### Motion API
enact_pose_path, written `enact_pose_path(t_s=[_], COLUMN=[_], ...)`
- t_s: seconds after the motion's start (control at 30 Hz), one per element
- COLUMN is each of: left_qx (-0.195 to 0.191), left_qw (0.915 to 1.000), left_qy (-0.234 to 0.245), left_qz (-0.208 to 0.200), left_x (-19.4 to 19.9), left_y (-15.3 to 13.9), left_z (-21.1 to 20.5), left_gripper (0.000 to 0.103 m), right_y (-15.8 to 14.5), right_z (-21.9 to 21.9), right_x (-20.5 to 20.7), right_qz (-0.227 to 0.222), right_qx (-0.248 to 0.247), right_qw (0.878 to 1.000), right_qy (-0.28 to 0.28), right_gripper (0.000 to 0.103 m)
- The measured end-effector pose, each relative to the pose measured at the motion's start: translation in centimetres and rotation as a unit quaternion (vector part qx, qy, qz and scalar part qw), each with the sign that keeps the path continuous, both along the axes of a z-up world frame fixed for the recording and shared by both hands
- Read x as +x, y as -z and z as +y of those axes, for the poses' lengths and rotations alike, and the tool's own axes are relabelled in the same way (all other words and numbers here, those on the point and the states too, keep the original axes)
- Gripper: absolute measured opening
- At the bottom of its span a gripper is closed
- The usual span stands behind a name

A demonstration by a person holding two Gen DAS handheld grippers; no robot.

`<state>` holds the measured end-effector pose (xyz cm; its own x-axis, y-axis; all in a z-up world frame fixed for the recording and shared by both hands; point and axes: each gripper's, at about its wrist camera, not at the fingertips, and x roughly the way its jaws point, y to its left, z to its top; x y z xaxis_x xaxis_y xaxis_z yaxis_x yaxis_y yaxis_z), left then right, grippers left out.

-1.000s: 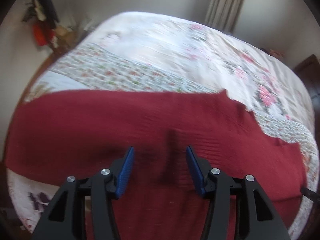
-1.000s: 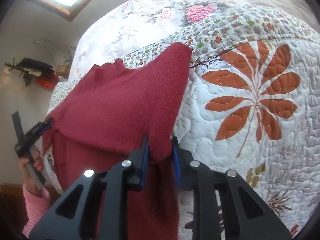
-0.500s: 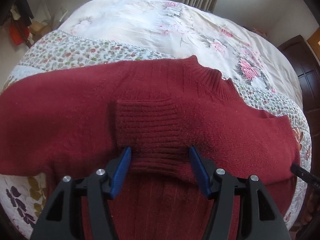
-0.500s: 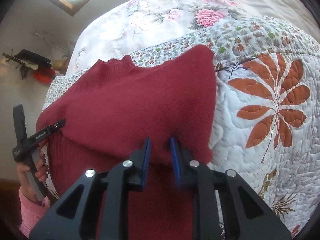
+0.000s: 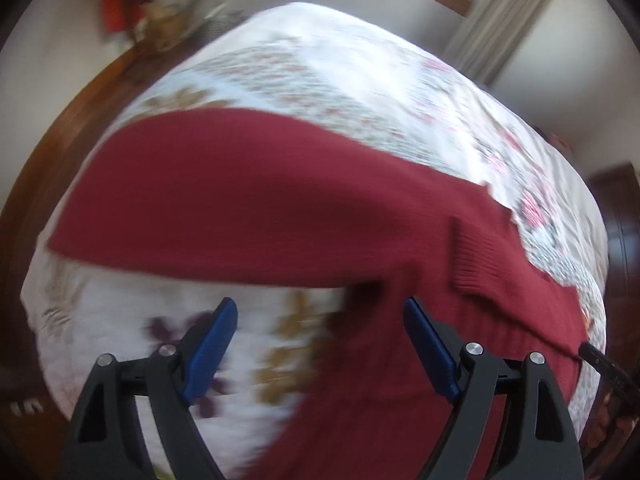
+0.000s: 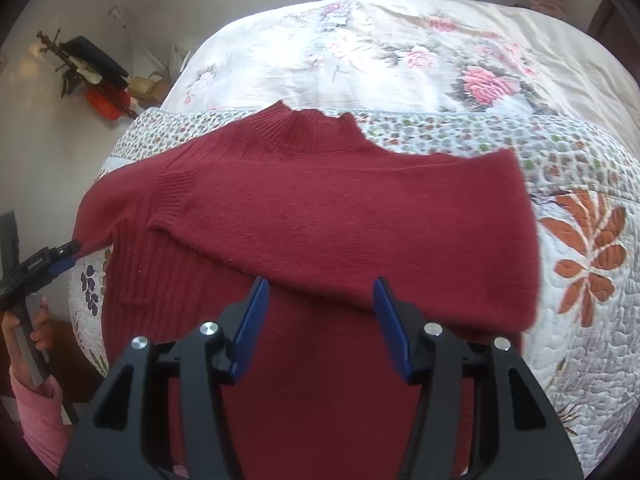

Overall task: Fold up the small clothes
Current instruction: 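Open the right tool and release the folded sleeve, then grasp the other sleeve cuff with the left tool and lift it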

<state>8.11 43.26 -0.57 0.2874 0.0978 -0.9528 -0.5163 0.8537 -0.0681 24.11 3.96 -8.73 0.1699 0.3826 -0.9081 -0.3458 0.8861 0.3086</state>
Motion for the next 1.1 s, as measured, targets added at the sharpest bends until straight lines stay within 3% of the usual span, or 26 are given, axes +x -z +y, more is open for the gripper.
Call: enact_pose_path(t_s=[0.23,0.4,0.5,0.63,0.73,0.8,0.97,1.07,1.1], left_qx=[-0.003,-0.029,-0.079,-0.11,-0.16,-0.173,-0.202,-0.201,-0.201], left_qw=[0.9908,0.9834,0.9756,0.9685,0.9545,0.9511,0.9353,0.9288,0.9272], left_qy=[-0.135,-0.179,-0.203,-0.215,-0.233,-0.237,-0.272,-0.289,-0.292], left_qz=[0.008,-0.001,-0.025,-0.061,-0.096,-0.097,-0.102,-0.115,-0.121], left_x=[-8.2,-10.2,-10.6,-11.1,-11.6,-11.4,-10.7,-10.7,-10.7], left_y=[-0.2,1.1,2.2,2.4,2.7,3.3,5.5,5.8,5.7], left_z=[12.6,18.1,20.7,22.7,24.3,25.4,27.5,28.4,28.5], left_gripper=[0.085,0.084,0.083,0.082,0.082,0.081,0.07,0.052,0.041], right_y=[0.8,1.5,1.6,1.8,2.1,2.2,2.4,2.4,2.4], right_z=[4.9,7.0,8.3,10.0,10.7,10.9,11.3,11.2,11.2], right_x=[0.7,0.9,0.5,0.3,0.3,0.5,0.8,0.7,0.7], right_qz=[0.007,0.015,0.014,0.01,0.009,0.011,0.011,0.01,0.01], right_qx=[-0.008,-0.018,-0.016,-0.027,-0.036,-0.037,-0.042,-0.044,-0.044], right_qw=[1.0,1.0,0.999,0.999,0.999,0.999,0.999,0.999,0.999], right_qy=[-0.013,-0.016,-0.024,-0.033,-0.032,-0.028,-0.024,-0.025,-0.025], right_gripper=[0.054,0.055,0.057,0.058,0.059,0.06,0.061,0.061,0.061])
